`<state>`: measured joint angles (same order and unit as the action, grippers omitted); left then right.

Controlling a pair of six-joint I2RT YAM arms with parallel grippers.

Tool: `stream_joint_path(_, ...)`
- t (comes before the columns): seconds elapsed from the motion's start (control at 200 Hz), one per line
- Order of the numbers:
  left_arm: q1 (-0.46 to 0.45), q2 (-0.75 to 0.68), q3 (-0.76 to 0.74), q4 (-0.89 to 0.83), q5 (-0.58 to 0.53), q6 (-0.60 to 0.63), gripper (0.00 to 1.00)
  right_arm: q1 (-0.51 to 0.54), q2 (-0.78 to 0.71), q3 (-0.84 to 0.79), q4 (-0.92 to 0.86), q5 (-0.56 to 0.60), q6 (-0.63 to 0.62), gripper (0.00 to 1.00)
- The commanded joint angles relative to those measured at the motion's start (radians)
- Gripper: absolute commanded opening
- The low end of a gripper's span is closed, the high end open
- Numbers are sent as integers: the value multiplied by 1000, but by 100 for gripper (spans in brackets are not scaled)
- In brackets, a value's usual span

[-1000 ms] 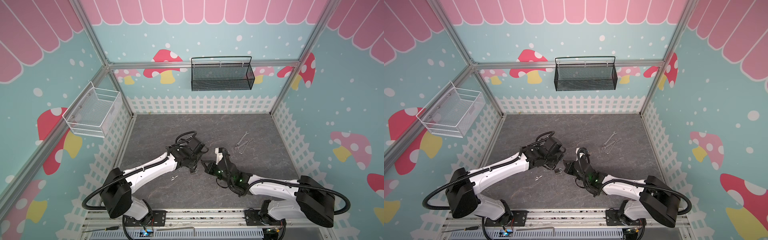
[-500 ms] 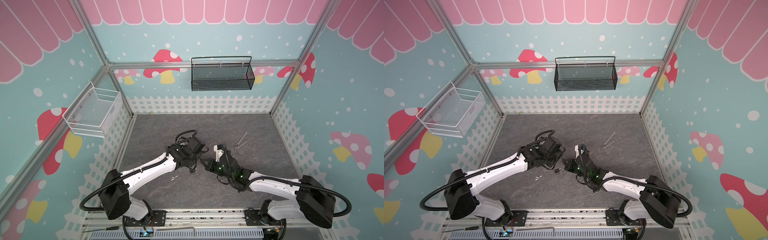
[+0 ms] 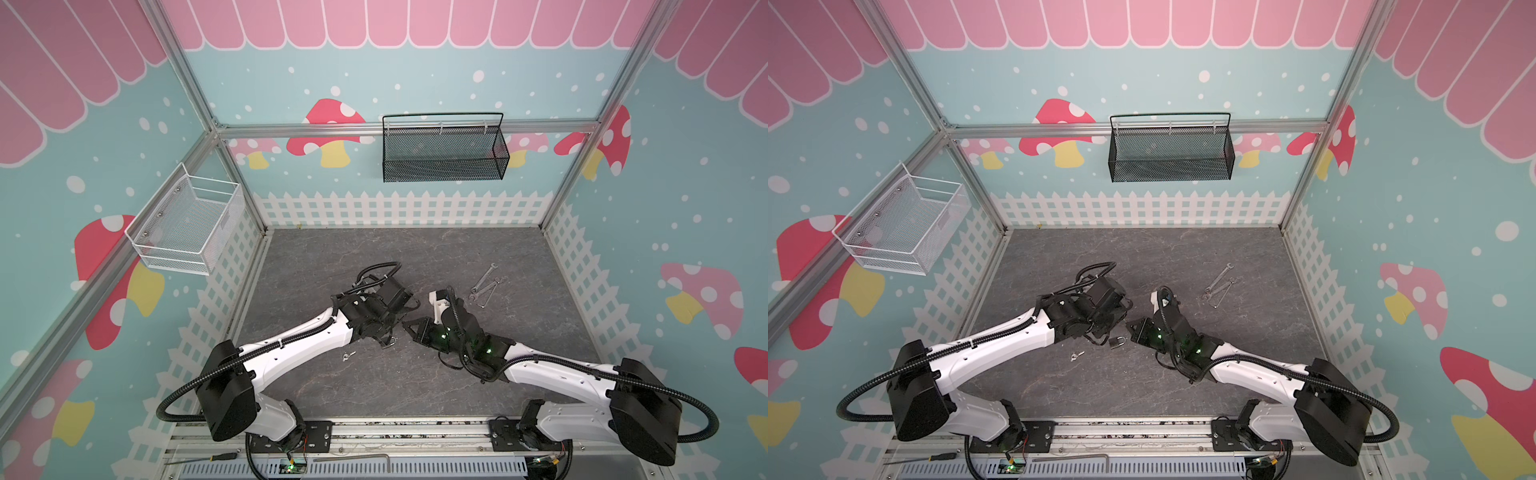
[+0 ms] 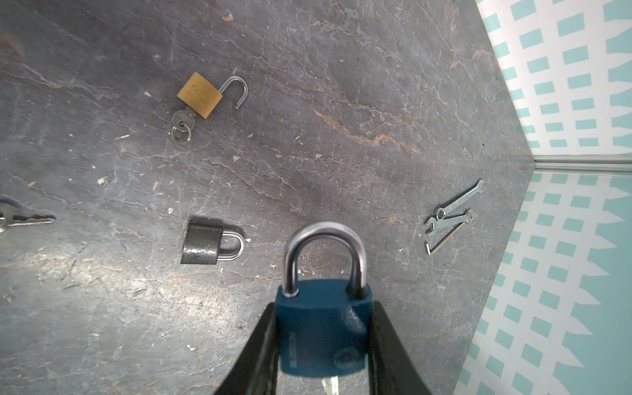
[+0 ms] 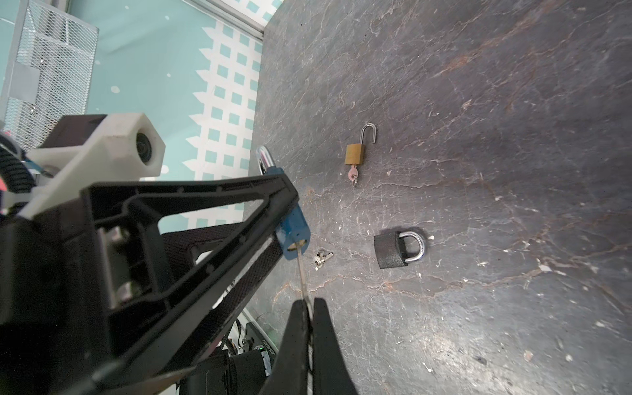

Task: Unlock with the key
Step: 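Push the key into the blue padlock's keyhole with the right gripper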

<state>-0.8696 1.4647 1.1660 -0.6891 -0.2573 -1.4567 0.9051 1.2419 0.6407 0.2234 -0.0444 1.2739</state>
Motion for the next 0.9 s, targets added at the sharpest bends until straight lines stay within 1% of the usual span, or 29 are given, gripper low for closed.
stream_joint_path(0.0, -32, 0, 7, -80, 40, 17, 0, -20, -38, 57, 53, 85, 16, 0)
stream_joint_path(0.19, -32, 2, 0, -80, 39, -6, 0, -19, -45, 52, 14, 110, 16, 0)
stream_joint_path(0.335, -28, -16, -18, -60, 68, -109, 0, 11, -34, 73, -18, 146, -19, 0)
stream_joint_path(0.44, -25, -39, -39, -12, 86, -193, 0, 27, -32, 71, -26, 178, -25, 0)
stream_joint_path(0.63, -23, -94, -81, 90, 76, -351, 0, 79, -10, 61, 3, 224, -53, 0)
stream_joint_path(0.75, -23, -106, -76, 107, 65, -405, 0, 101, 8, 57, 36, 233, -72, 0)
stream_joint_path(0.895, -29, -110, -71, 123, 64, -443, 0, 130, 22, 77, 43, 279, -114, 0)
